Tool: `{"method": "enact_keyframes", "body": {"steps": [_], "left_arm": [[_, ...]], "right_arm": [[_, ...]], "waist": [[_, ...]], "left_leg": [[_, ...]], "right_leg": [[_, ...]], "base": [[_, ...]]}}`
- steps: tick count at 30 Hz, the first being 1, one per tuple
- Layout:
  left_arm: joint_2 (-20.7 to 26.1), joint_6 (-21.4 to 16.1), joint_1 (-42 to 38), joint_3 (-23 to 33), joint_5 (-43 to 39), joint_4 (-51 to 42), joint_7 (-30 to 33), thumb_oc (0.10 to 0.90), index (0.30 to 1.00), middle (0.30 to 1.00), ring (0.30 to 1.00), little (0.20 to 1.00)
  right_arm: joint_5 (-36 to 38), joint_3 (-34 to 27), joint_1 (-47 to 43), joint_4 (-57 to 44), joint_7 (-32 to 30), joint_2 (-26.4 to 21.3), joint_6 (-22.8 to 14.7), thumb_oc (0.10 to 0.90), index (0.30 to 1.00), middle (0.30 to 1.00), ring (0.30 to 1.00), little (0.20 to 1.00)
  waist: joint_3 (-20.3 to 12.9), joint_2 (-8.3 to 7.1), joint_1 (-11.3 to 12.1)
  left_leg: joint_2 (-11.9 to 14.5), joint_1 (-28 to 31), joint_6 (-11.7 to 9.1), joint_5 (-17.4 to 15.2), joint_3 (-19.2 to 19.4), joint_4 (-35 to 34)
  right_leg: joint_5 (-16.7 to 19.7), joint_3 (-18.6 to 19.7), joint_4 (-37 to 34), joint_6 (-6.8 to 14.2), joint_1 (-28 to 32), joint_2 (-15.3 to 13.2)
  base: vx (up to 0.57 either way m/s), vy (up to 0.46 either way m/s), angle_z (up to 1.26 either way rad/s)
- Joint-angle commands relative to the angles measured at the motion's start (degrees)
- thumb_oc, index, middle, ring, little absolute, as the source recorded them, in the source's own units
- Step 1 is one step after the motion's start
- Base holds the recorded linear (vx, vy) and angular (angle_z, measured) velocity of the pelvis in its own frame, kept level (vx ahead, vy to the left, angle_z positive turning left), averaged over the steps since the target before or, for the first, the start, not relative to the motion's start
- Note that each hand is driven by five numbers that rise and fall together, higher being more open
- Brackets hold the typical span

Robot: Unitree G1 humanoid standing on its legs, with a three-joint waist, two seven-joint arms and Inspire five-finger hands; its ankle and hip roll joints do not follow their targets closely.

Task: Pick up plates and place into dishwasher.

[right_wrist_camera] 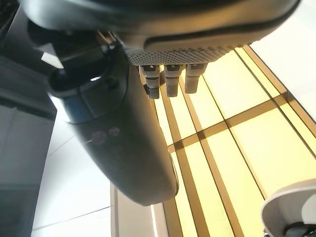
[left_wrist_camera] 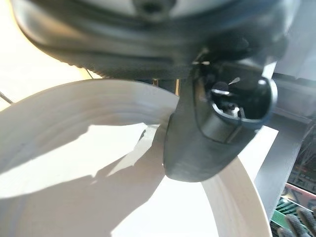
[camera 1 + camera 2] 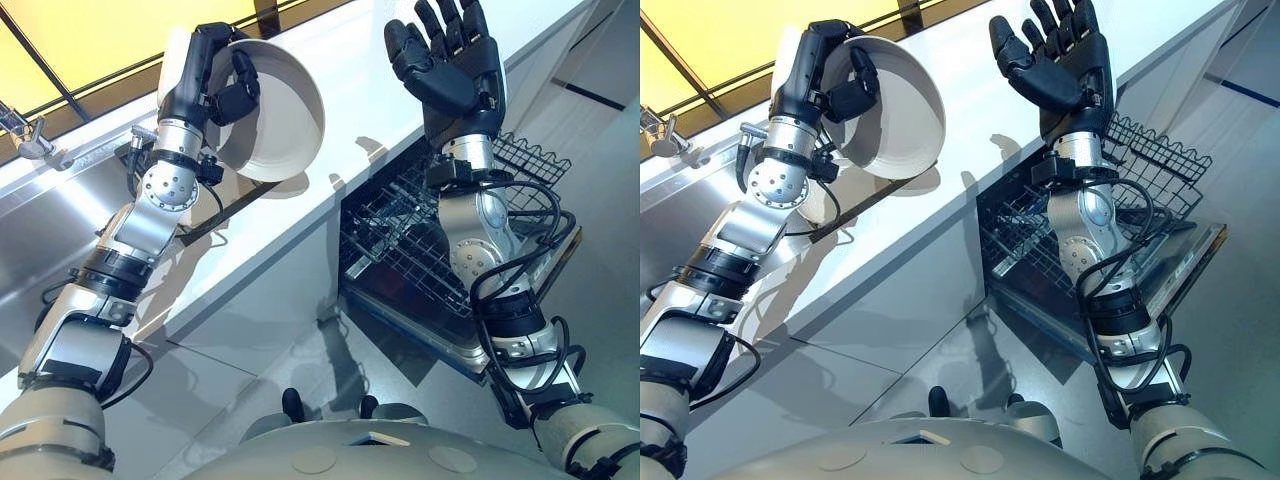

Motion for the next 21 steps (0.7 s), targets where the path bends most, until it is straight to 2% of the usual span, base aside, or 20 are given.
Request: {"method": "enact_keyframes", "body": {"steps": [1, 6, 12, 21], "left_arm": [[1.65, -6.17, -8.52, 1.33, 0.19, -3.53, 2.72, 0.100, 0.300, 0.300, 0.300, 0.200], [1.14, -4.49, -9.00, 0.03, 0.95, -6.67, 2.78, 0.100, 0.300, 0.300, 0.300, 0.200], [0.97, -3.95, -9.08, -0.66, 0.04, -7.54, 2.60, 0.100, 0.300, 0.300, 0.300, 0.200], [0.00, -4.94, -9.84, -2.54, -0.22, -6.78, 2.14, 0.100, 0.300, 0.300, 0.300, 0.200]], "right_arm": [[-3.01, 1.06, -5.64, -1.47, 3.81, -1.32, -1.42, 0.800, 0.900, 0.900, 0.900, 0.900], [-2.48, 3.36, -6.07, -0.61, 5.31, -1.64, 0.85, 0.800, 0.900, 0.900, 0.900, 0.900], [-0.99, 6.79, -6.97, 0.70, 10.85, -2.56, 6.53, 0.800, 0.900, 0.900, 0.900, 0.900], [-0.96, 10.96, -8.58, 2.97, 13.81, -1.37, 9.00, 0.800, 0.900, 0.900, 0.900, 0.900]], "waist": [[-6.58, -1.10, 0.39], [-6.35, -1.45, 0.78], [-6.29, -1.87, 1.15], [-6.26, -2.13, 1.71]], "left_leg": [[-0.29, 0.86, -1.82, -5.98, 1.36, 0.61], [-0.23, 0.73, -1.84, -6.01, 1.12, 0.67], [-0.25, 0.53, -1.87, -5.94, 0.78, 0.80], [-0.22, 0.54, -1.89, -5.86, 0.40, 0.69]], "right_leg": [[-4.51, 0.17, 7.13, 4.31, -4.98, 0.61], [-4.63, -0.15, 7.13, 4.29, -4.90, 0.57], [-4.54, -0.31, 7.00, 4.33, -4.95, 0.53], [-4.50, -0.40, 6.75, 4.34, -4.74, 0.61]], "base": [[0.00, 0.000, 0.00], [0.00, 0.000, 0.00], [-0.01, -0.006, 0.02], [0.00, -0.002, 0.02]]}}
